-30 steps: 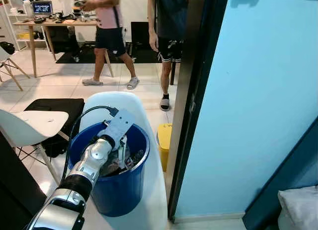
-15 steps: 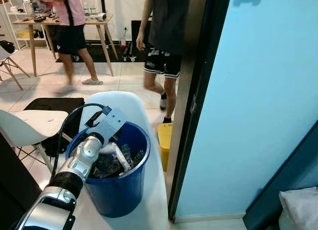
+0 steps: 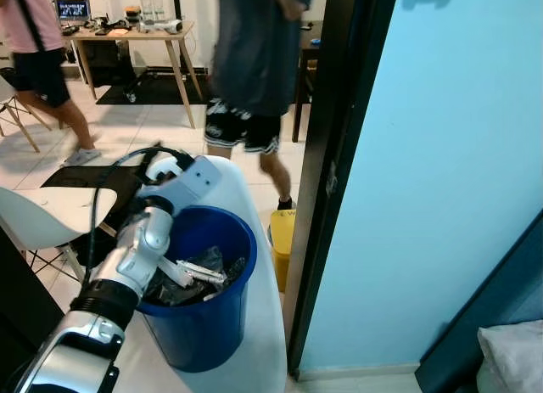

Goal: Clean up the room

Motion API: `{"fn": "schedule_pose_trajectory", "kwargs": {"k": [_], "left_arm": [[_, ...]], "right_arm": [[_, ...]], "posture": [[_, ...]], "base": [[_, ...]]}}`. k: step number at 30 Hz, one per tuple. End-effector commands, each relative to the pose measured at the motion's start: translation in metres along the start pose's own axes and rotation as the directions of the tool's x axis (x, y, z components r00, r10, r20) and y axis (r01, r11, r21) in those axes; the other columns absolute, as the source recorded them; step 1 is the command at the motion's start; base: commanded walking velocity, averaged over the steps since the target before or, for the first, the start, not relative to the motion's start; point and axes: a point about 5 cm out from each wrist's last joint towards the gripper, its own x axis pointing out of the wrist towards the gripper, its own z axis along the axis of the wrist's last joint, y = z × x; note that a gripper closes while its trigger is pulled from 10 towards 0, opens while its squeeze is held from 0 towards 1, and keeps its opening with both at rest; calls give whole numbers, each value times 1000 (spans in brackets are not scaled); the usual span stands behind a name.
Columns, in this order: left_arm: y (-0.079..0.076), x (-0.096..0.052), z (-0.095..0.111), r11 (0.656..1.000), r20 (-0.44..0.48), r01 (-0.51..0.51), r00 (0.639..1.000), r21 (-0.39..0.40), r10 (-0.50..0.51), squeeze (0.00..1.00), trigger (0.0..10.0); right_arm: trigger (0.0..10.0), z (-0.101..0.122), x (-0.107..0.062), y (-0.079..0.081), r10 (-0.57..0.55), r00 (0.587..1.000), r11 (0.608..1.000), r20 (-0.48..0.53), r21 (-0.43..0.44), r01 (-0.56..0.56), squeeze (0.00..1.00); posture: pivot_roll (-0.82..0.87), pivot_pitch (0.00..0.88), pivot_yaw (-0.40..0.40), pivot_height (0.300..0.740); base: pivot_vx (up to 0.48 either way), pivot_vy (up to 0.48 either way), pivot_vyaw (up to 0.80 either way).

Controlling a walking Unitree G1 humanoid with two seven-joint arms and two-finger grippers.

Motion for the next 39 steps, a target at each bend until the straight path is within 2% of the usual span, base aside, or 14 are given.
{"fn": "schedule_pose_trajectory", "kwargs": {"k": [1, 2, 4, 7, 9, 11, 13, 16, 27, 31, 35, 36, 38, 39], "left_arm": [[-8, -9, -11, 999, -70, 10, 997, -32, -12, 0, 10000], [-8, -9, -11, 999, -70, 10, 997, -32, -12, 0, 10000], [-25, -24, -22, 980, -172, 30, 983, -195, -65, 0, 10000], [-30, -30, -25, 968, -200, 32, 976, -249, -84, 0, 10000], [-41, -40, -30, 933, -255, 34, 958, -357, -132, 0, 10000], [-41, -40, -30, 933, -255, 34, 958, -357, -132, 0, 10000], [-50, -47, -28, 895, -275, 39, 945, -444, -177, 0, 10000], [-56, -48, -21, 880, -260, 53, 945, -473, -197, 0, 10000], [-59, -44, -9, 859, -224, 83, 949, -505, -223, 0, 10000], [-59, -44, -7, 837, -211, 94, 947, -539, -242, 0, 10000], [-60, -44, -5, 831, -203, 100, 947, -548, -248, 0, 10000], [-60, -44, -3, 824, -195, 107, 947, -556, -254, 0, 10000], [-62, -43, 1, 813, -181, 119, 947, -570, -266, 0, 10000], [-62, -43, 1, 813, -181, 119, 947, -570, -266, 0, 10000]], "right_arm": [[10000, 4, 1, 8, 36, 999, 999, 11, -3, -36, 0], [10000, 4, 1, 8, 36, 999, 999, 11, -3, -36, 0], [10000, 4, 1, 8, 35, 999, 999, 11, -4, -35, 0], [10000, 4, 1, 8, 34, 999, 999, 11, -5, -34, 0], [10000, 4, 1, 7, 25, 1000, 1000, 13, -10, -25, 0], [10000, 4, 1, 7, 25, 1000, 1000, 13, -10, -25, 0], [10000, 5, 1, 6, 1, 1000, 1000, 16, -14, 0, 0], [10000, 5, 1, 4, -29, 999, 999, 19, -16, 29, 0], [10000, 6, 0, 1, -84, 995, 996, 44, 9, 84, 0], [10000, 8, 0, 0, -129, 988, 989, 79, 81, 123, 0], [10000, 9, 0, -1, -152, 984, 983, 96, 120, 140, 0], [10000, 22, -2, -15, -202, 969, 973, 143, 139, 182, 0], [10000, 72, -11, -50, -279, 923, 951, 264, 210, 228, 0], [10000, 72, -11, -50, -279, 923, 951, 264, 210, 228, 0]], "posture": [[-43, 0, -34, 729], [-43, 0, -34, 729], [-43, 0, -34, 729], [-43, 0, -34, 729], [-41, 0, -34, 729], [-41, 0, -34, 729], [-38, 0, -35, 729], [-39, 0, -34, 729], [-40, 0, -33, 729], [-44, 0, -31, 729], [-46, 0, -31, 729], [-46, 0, -31, 729], [-50, 0, -32, 729], [-50, 0, -32, 729]], "base": [[0, 0, 0], [0, 0, 0], [-349, 0, 0], [-351, 0, 0], [-351, 0, 0], [-349, 0, 0], [-349, 0, 0], [-347, 0, 0], [-347, 0, 0], [-350, 0, 0], [-351, 0, 0], [-349, 0, 0], [-352, 0, 0], [-352, 0, 0]]}}
